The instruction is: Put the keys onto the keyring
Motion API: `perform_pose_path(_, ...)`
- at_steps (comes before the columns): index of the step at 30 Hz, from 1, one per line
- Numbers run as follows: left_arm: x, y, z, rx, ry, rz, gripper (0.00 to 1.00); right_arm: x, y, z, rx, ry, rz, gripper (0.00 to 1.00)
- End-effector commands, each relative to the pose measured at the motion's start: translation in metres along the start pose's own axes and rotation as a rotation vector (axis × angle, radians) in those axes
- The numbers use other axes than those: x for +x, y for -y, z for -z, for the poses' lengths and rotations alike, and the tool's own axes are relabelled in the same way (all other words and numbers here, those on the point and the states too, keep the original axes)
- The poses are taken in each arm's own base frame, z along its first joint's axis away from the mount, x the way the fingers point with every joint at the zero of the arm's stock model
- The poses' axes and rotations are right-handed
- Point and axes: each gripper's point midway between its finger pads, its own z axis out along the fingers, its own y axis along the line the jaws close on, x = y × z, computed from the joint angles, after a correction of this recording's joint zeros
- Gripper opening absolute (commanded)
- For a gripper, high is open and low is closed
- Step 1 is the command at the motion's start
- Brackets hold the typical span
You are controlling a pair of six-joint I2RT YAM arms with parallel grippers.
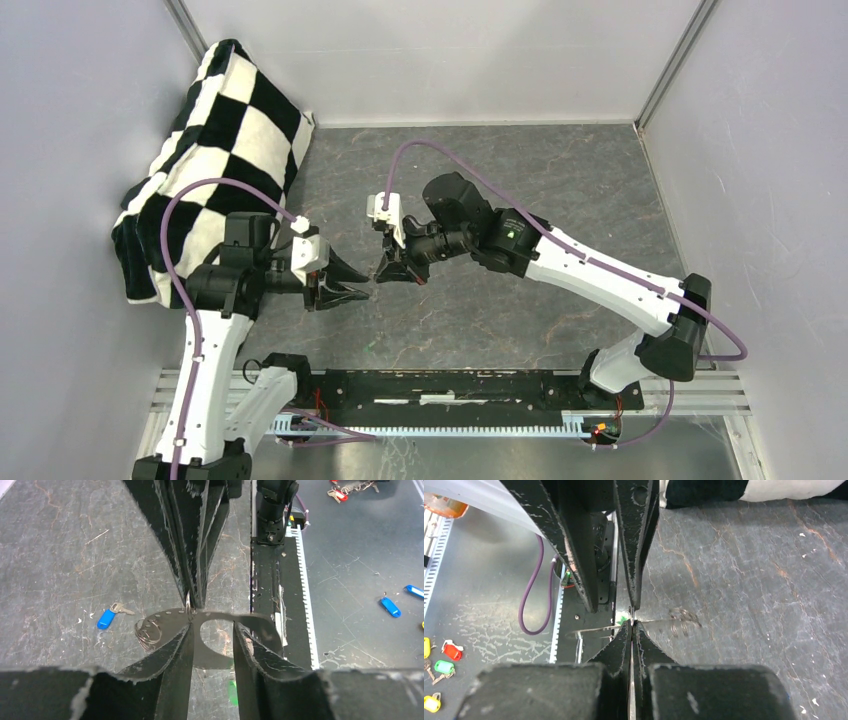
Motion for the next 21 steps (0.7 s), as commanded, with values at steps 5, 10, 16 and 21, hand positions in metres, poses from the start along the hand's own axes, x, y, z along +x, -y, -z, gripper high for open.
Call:
perform_pose_path(5,-0.015,0.002,-0.001,0.038,0.029,-0.057,0.35,-0.029,-0.005,0.002,-0.03,0.18,0.039,0.0)
perform_pose_path(10,-0.013,-0.002,-0.002,0.039,0.024,-0.073,0.35,-0.027,-0.007,-0.001,-0.049,0.175,0.036,0.0)
perform_pose_path(16,-0.009,-0.012,-0.002,0.01,0.001,-0.074,0.43,-0.024,-0.009,-0.002,-0.064,0.167,0.032,0.0)
perform_pose_path(21,-0.009,-0.016,-0.002,-0.003,-0.002,-0.059,0.48,-0.021,-0.009,-0.001,-0.06,0.151,0.029,0.0)
